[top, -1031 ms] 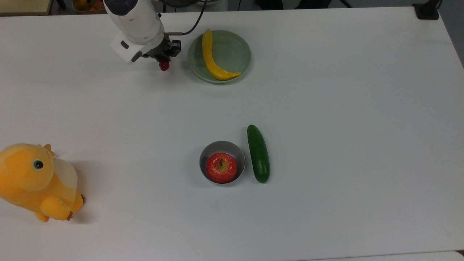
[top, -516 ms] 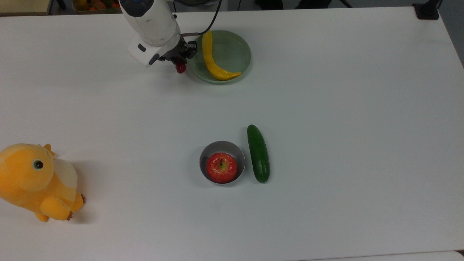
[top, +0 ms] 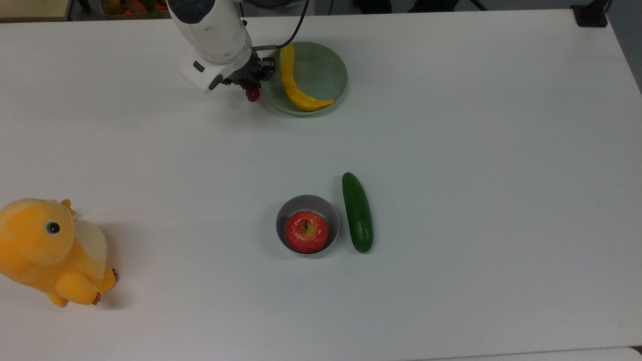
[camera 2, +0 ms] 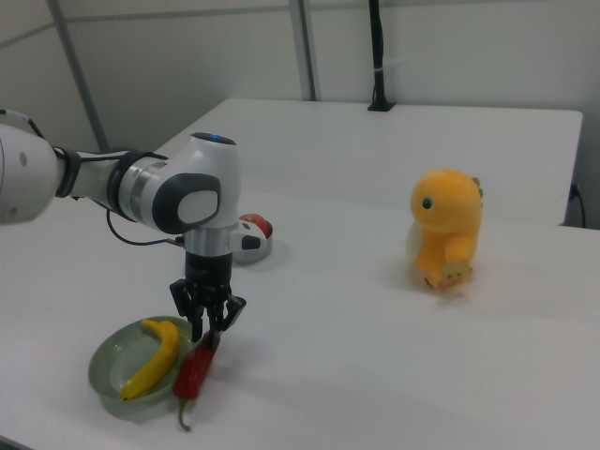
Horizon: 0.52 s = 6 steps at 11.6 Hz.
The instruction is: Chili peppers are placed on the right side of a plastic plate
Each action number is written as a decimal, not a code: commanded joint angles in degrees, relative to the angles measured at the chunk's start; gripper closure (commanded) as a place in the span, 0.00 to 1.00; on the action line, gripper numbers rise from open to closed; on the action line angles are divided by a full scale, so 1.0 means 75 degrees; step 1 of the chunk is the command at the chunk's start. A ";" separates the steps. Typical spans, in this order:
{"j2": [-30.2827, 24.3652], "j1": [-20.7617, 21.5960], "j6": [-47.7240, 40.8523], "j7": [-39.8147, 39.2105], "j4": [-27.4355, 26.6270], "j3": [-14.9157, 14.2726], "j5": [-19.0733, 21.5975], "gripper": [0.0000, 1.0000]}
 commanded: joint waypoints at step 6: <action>-0.0101 0.0006 -0.0169 -0.0024 0.0136 0.0004 0.0323 0.12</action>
